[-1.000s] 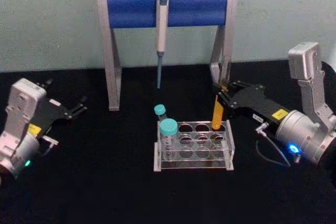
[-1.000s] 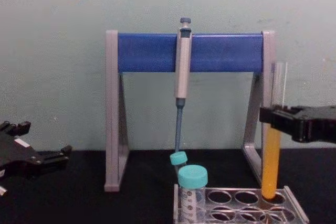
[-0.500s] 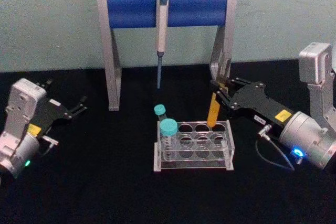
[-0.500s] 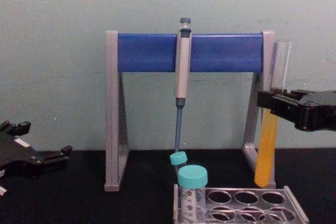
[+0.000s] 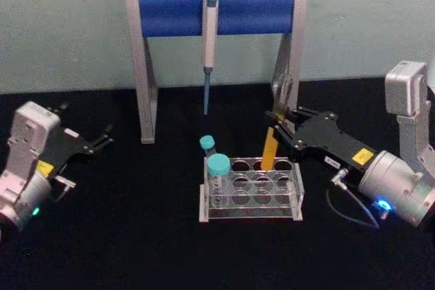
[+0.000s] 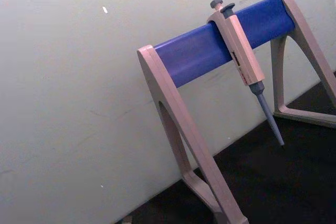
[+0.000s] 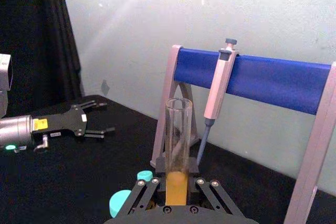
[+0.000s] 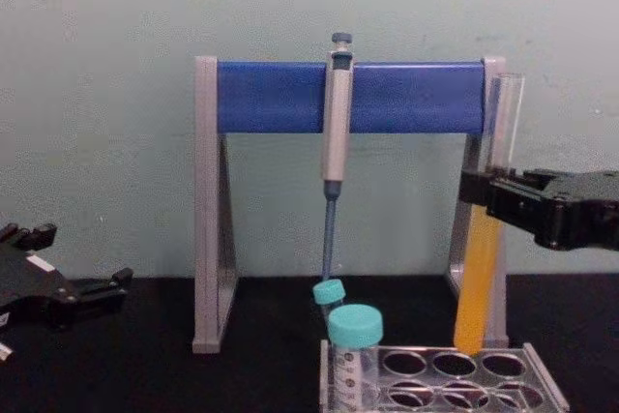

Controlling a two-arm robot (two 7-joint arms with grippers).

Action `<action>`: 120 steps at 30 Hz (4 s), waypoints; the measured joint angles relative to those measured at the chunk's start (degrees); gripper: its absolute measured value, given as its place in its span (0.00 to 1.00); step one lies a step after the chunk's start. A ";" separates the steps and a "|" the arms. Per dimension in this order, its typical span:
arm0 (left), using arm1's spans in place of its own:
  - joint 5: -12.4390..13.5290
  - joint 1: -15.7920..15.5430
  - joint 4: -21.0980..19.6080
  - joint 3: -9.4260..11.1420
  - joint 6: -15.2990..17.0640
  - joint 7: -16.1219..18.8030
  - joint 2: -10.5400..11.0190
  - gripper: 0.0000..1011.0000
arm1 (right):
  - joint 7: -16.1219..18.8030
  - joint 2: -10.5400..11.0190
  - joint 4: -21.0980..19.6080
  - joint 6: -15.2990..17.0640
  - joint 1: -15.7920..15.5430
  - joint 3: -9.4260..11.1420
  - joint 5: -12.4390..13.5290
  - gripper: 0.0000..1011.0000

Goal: Pick up the test tube from the test tube rack, shake it, then place it back into the test tube rack.

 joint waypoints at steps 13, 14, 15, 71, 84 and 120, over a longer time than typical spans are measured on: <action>0.00 0.00 0.00 0.00 0.00 0.00 0.00 0.99 | 0.00 0.05 0.00 0.00 0.06 -0.05 -0.23 0.22; 0.00 0.00 0.00 0.00 0.00 0.00 0.00 0.99 | -0.01 0.06 0.00 0.00 0.06 -0.05 -0.25 0.22; 0.00 0.00 0.00 0.00 0.00 0.00 0.00 0.99 | -0.01 0.06 0.00 0.00 0.07 -0.06 -0.26 0.22; 0.00 0.00 0.00 0.00 0.00 0.00 0.00 0.99 | 0.03 0.76 3.09 -1.07 2.41 0.74 -1.67 0.22; 0.00 0.00 0.00 0.00 0.00 0.00 0.00 0.99 | 1.95 0.54 1.43 -1.11 2.48 -2.08 -1.44 0.22; 0.00 0.00 0.00 0.00 0.00 0.00 0.00 0.99 | 0.03 -1.43 10.00 -3.38 7.14 -0.01 -2.83 0.22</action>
